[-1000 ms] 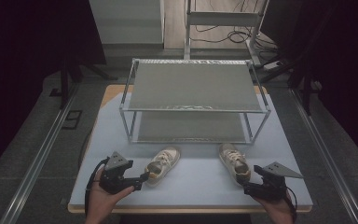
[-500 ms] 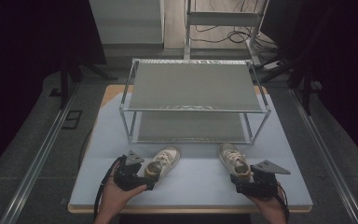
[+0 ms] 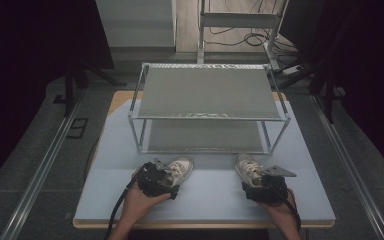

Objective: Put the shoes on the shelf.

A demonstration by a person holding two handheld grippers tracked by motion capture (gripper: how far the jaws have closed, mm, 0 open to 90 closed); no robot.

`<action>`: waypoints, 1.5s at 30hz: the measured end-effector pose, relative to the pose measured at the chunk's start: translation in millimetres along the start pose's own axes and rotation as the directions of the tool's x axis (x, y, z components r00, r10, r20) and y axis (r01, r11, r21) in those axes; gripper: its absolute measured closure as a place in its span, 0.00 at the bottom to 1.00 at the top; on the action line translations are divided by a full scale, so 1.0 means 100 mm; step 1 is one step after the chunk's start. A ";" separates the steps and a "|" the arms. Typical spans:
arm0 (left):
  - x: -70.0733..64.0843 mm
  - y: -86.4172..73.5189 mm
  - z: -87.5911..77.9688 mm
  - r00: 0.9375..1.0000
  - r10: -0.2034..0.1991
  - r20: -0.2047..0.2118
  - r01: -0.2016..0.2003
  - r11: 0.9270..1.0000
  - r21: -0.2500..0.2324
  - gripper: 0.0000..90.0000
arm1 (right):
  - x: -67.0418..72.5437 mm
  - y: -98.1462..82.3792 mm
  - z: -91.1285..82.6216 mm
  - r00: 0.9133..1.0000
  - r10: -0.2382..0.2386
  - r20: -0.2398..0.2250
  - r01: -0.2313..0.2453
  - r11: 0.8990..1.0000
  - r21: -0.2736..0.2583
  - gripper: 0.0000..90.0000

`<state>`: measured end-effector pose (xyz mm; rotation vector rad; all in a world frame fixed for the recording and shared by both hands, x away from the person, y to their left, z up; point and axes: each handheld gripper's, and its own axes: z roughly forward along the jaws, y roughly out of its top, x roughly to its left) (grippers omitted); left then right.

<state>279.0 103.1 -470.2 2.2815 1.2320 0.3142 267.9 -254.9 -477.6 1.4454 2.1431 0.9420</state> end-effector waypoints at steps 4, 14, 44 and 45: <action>-0.03 0.04 0.10 1.000 -0.008 -0.017 0.008 1.000 0.029 0.16 | 0.01 -0.02 0.07 1.000 0.001 0.021 -0.001 1.000 0.024 0.17; -0.04 0.02 0.08 1.000 0.011 -0.008 -0.011 1.000 0.006 0.30 | -0.04 -0.06 0.11 0.999 -0.018 0.045 0.017 0.999 0.032 0.31; 0.09 0.26 -0.10 0.999 -0.040 -0.005 0.038 0.990 -0.138 0.31 | 0.02 0.24 0.01 1.000 -0.006 -0.023 0.005 0.998 -0.067 0.32; 0.09 0.28 -0.09 0.999 -0.039 -0.006 0.038 0.990 -0.139 0.31 | 0.02 0.27 0.02 1.000 -0.004 -0.025 0.002 0.997 -0.071 0.32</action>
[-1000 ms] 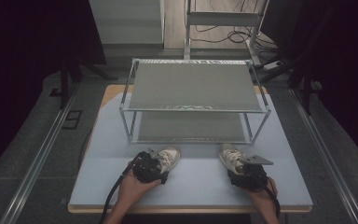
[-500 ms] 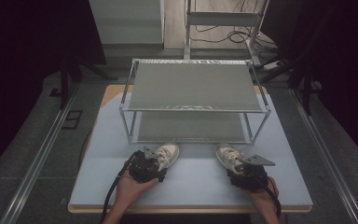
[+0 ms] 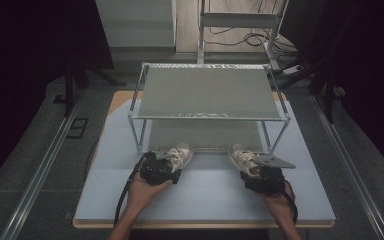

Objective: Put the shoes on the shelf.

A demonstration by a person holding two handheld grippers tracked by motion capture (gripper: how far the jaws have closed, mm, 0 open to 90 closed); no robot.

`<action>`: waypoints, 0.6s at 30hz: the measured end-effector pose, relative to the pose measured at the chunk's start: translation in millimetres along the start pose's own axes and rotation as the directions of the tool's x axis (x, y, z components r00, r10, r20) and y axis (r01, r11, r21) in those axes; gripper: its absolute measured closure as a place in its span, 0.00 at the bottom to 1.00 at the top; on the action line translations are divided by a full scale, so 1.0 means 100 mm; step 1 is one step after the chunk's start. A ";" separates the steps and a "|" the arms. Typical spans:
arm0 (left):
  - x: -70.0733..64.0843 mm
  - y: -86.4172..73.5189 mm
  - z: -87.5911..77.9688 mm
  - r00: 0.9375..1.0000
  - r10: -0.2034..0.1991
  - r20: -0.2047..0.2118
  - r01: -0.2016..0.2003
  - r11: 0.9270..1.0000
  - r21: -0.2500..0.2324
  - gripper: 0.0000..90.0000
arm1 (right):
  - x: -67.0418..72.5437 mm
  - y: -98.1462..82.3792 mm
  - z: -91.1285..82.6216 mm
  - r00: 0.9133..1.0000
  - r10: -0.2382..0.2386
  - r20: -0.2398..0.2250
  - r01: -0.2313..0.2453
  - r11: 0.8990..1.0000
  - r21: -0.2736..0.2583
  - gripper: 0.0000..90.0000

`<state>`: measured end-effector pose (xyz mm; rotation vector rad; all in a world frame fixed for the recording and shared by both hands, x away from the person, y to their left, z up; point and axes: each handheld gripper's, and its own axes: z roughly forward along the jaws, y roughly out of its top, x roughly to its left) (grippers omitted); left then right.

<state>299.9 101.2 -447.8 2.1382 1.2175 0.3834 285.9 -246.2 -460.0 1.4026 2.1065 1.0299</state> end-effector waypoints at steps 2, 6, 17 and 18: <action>0.00 0.04 0.02 1.000 0.007 -0.006 -0.007 1.000 0.000 0.31 | 0.01 0.04 0.02 1.000 0.000 -0.001 0.000 1.000 -0.006 0.32; 0.03 0.13 0.08 1.000 -0.006 0.007 0.006 1.000 -0.002 0.31 | 0.03 0.16 0.08 1.000 -0.009 -0.001 0.009 1.000 -0.008 0.32; 0.04 0.36 0.27 1.000 -0.011 -0.021 0.011 1.000 -0.015 0.31 | 0.10 0.44 0.34 1.000 0.001 0.020 -0.001 1.000 -0.013 0.32; 0.02 0.39 0.30 1.000 -0.008 -0.022 0.007 1.000 -0.013 0.31 | 0.11 0.46 0.36 1.000 0.004 0.020 -0.004 1.000 -0.011 0.32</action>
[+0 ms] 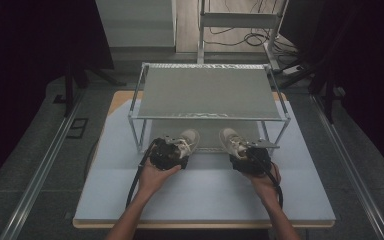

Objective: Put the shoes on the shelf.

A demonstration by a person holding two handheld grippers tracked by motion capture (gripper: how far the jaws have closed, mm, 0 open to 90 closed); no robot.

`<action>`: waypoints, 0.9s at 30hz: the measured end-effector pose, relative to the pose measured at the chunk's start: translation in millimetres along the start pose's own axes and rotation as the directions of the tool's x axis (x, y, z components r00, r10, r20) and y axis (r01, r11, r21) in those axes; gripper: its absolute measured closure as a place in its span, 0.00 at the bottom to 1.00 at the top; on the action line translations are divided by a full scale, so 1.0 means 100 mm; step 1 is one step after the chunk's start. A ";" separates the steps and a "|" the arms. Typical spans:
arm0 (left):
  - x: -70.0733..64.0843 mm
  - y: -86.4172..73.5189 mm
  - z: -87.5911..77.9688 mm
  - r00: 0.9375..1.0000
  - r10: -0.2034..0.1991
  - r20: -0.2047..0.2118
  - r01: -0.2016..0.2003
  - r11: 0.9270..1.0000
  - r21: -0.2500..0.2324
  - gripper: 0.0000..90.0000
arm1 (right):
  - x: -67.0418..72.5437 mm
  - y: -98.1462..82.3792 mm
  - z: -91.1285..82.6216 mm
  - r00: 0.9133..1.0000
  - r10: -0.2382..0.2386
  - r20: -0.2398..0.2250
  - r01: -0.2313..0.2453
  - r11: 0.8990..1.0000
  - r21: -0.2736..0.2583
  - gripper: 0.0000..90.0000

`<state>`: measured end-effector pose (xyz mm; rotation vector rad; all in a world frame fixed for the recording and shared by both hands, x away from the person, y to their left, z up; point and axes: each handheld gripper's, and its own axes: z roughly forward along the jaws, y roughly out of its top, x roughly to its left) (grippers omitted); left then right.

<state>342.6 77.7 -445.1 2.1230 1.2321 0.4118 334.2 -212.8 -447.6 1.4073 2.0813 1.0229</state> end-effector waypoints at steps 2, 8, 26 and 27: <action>-0.02 0.03 0.04 1.000 0.000 0.003 0.000 1.000 0.000 0.31 | 0.02 0.05 0.07 1.000 0.001 0.002 -0.001 1.000 0.002 0.32; -0.04 0.14 0.16 1.000 -0.006 0.007 0.006 1.000 0.002 0.31 | 0.06 0.11 0.24 1.000 0.017 0.006 -0.017 1.000 0.011 0.32; 0.05 0.32 0.40 1.000 -0.002 -0.017 0.003 1.000 0.030 0.31 | 0.10 0.21 0.46 0.998 0.042 0.045 -0.043 0.999 0.019 0.32; 0.05 0.33 0.41 1.000 -0.011 -0.016 0.011 1.000 0.029 0.31 | 0.10 0.21 0.47 0.998 0.044 0.047 -0.045 0.999 0.018 0.32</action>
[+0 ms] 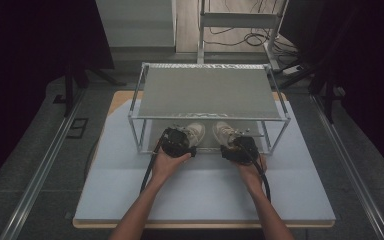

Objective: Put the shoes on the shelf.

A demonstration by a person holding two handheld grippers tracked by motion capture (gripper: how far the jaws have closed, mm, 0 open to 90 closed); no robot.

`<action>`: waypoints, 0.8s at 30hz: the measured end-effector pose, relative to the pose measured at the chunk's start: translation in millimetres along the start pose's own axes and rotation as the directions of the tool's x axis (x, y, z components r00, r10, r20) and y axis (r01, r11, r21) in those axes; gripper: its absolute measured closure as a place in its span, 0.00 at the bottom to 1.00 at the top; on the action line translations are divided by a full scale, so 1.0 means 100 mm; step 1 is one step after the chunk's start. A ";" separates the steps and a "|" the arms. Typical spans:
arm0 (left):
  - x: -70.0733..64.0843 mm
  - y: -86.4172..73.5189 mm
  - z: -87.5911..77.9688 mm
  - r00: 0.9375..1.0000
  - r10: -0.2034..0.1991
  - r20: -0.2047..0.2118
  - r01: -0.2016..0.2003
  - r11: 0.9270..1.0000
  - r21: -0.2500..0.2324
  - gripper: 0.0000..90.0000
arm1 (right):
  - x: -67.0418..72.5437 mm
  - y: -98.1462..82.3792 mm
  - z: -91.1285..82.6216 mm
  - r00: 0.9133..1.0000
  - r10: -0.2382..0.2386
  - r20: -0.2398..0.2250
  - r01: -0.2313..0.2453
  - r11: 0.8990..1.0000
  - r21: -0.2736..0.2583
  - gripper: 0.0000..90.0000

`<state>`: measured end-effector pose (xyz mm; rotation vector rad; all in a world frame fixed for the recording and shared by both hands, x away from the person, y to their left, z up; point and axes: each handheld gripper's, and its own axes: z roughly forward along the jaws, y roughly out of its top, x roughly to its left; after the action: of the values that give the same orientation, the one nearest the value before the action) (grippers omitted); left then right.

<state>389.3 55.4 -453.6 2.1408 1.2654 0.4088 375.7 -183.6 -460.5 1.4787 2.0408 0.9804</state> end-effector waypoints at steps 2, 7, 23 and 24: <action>0.01 0.01 0.02 1.000 -0.008 -0.001 0.008 1.000 0.007 0.31 | 0.00 0.01 0.02 1.000 0.008 0.004 -0.008 1.000 -0.002 0.32; -0.02 0.02 0.07 0.997 -0.071 0.007 0.070 0.997 0.011 0.31 | 0.02 0.01 0.09 1.000 0.012 0.011 -0.012 1.000 -0.003 0.32; -0.14 0.06 0.22 0.996 -0.095 0.003 0.095 0.995 0.008 0.31 | 0.15 -0.02 0.25 1.000 0.002 0.028 -0.002 1.000 0.018 0.31; -0.14 0.06 0.22 0.995 -0.098 -0.009 0.098 0.995 0.008 0.31 | 0.15 -0.02 0.26 1.000 0.007 0.027 -0.007 1.000 0.020 0.31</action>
<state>398.5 33.5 -465.8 2.0761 1.3723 0.3724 387.2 -162.8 -478.3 1.5020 2.0335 0.9410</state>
